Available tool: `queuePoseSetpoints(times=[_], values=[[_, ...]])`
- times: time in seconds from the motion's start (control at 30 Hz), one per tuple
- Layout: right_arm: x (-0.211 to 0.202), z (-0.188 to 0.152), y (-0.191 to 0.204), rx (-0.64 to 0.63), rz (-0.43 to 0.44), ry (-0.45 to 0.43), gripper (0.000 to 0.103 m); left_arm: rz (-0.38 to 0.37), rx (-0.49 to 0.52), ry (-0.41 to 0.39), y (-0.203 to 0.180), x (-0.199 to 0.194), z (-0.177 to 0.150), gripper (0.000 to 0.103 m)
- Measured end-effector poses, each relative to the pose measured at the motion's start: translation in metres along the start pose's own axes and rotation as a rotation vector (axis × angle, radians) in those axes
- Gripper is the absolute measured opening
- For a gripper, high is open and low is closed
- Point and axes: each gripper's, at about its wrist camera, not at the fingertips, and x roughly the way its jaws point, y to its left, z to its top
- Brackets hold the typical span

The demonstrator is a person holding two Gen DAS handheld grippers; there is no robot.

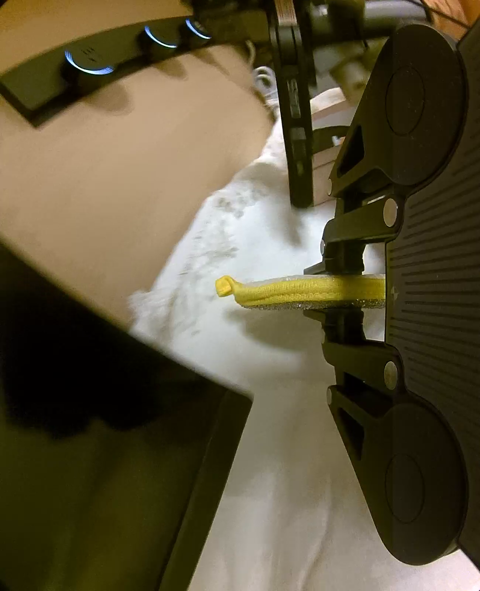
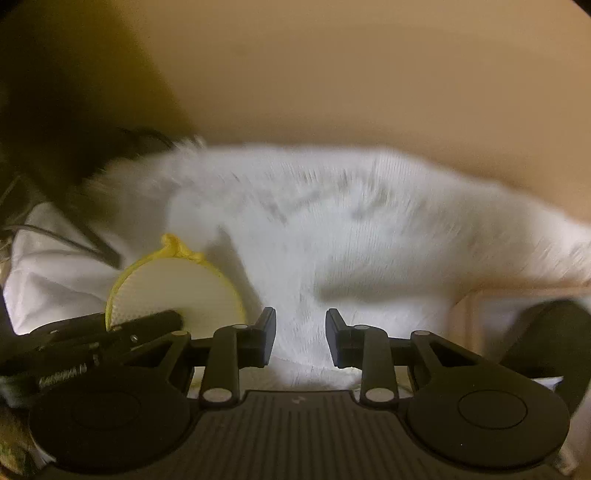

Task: Organize soft objects
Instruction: 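Grasp the black plush toy with the right tool while the left tool holds the sponge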

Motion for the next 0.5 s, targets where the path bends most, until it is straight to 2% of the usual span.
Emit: queuePoseSetpoints(times=[0.13,0.27,0.4,0.5], values=[[-0.057,-0.007,0.007,-0.142,0.012,-0.093,0.031,0.066,-0.020,-0.096,-0.007,-0.045,-0.008,0.017],[-0.094,-0.018,0.028,-0.334,0.046,-0.155,0.052,0.142,-0.025,-0.184,-0.018,-0.093,-0.016,0.017],[-0.091,-0.034,0.052,-0.455,0.066,-0.143,0.069,0.225,-0.006,-0.240,-0.034,-0.126,-0.035,0.017],[-0.083,-0.055,0.055,-0.536,0.060,-0.106,0.070,0.283,-0.027,-0.251,-0.040,-0.137,-0.057,0.017]])
